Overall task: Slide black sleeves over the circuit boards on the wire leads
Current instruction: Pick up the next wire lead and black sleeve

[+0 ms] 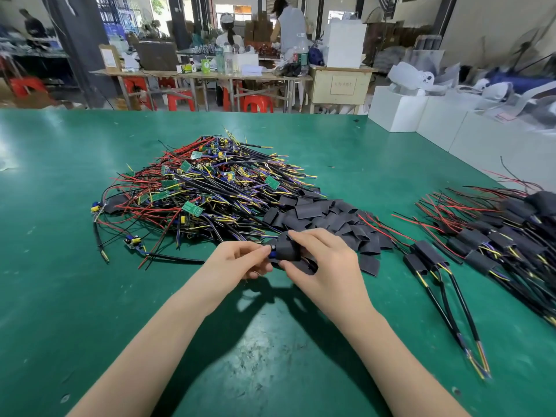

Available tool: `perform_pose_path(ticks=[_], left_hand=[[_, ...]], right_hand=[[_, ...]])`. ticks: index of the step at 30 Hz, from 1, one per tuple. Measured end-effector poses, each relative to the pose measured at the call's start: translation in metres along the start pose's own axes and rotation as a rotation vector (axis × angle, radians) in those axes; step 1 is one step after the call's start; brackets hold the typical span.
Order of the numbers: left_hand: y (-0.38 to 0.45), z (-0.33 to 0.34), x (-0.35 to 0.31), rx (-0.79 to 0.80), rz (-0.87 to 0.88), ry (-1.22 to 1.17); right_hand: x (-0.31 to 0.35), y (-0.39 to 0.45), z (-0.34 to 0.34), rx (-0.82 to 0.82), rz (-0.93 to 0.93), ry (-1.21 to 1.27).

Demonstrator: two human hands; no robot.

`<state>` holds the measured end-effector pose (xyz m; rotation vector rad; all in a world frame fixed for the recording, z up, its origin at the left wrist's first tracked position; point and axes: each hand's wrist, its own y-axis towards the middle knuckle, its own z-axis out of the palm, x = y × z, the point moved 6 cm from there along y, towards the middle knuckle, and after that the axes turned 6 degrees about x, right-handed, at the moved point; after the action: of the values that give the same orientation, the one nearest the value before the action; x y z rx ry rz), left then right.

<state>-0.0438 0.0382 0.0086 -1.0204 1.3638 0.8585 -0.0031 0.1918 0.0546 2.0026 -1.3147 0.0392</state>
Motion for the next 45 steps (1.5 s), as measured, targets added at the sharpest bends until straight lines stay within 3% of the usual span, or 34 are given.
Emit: perform_pose_path(ticks=[6,18,26,34,41,45], left_hand=[[-0.001,-0.001,-0.002,-0.029,0.072,-0.036],[-0.005,-0.007,-0.003,-0.112,0.1,0.049],[-0.003,-0.003,-0.004,-0.085,0.122,-0.041],[-0.009,0.015,-0.017,0.152,0.193,-0.172],[-0.011,0.026,-0.017,0.233,0.224,-0.191],[-0.009,0.028,-0.013,0.256,0.199,-0.234]], right_hand=[[-0.01,0.0,0.004,0.091,0.156,-0.222],[0.001,-0.004,0.008,0.071,0.084,-0.192],[-0.007,0.0,0.012,0.107,0.175,-0.22],[-0.015,-0.004,0.005,0.074,0.267,-0.228],[-0.007,-0.002,0.015,0.176,0.208,0.083],[-0.006,-0.002,0.015,0.189,0.215,0.132]])
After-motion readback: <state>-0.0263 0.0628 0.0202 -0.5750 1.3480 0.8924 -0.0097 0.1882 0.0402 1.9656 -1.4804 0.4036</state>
